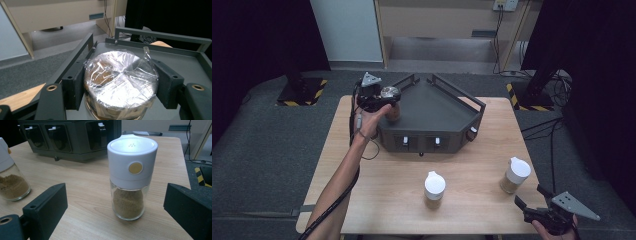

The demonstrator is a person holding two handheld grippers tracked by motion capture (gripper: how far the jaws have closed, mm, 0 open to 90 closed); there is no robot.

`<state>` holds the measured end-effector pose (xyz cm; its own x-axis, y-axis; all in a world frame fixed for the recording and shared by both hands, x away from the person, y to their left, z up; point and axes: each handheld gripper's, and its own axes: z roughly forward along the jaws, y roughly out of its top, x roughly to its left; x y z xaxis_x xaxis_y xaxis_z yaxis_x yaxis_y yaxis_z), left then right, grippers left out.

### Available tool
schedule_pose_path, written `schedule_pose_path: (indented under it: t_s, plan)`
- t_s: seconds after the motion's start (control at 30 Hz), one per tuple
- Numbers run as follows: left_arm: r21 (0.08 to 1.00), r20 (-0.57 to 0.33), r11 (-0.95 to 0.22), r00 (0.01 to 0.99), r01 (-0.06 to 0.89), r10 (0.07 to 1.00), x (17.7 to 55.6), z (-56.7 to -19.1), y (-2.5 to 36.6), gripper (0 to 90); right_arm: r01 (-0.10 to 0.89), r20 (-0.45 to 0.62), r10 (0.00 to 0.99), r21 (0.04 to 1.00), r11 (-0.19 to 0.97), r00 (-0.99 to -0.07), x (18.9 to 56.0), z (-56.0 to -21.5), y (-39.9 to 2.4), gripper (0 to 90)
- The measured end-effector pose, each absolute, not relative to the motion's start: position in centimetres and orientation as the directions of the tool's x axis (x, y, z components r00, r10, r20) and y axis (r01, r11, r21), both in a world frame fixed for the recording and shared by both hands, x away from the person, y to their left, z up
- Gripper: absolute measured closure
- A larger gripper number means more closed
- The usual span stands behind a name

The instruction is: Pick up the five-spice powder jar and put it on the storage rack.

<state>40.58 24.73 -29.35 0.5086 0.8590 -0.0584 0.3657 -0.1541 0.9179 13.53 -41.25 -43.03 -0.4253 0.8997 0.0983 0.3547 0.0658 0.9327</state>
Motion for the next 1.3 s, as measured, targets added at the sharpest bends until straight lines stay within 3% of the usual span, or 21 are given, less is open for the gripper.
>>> schedule_pose_path:
  t_s: [0.4, 0.87, 1.07, 1.3]
  plan:
    - [0.905, -0.088, -0.131, 0.479, 0.404, 0.873, 41.3, -30.5, 25.1, 33.5, 0.356, 0.101, 0.897, 0.932, 0.066, -0.429, 13.6, -43.1, -41.3, 5.3]
    - [0.917, -0.079, -0.127, 0.485, 0.378, 0.871, 41.4, -31.1, 25.1, 33.0, 0.360, 0.102, 0.895, 0.930, 0.069, -0.434, 13.7, -43.0, -41.3, 5.3]
    - [0.940, -0.038, -0.135, 0.488, 0.313, 0.872, 40.3, -31.1, 24.5, 17.2, 0.361, 0.105, 0.895, 0.930, 0.067, -0.435, 13.7, -43.0, -41.3, 5.3]
    - [0.963, 0.001, -0.137, 0.508, 0.230, 0.861, 38.5, -30.1, 24.7, 9.4, 0.361, 0.104, 0.893, 0.930, 0.068, -0.438, 13.7, -43.0, -41.3, 5.4]
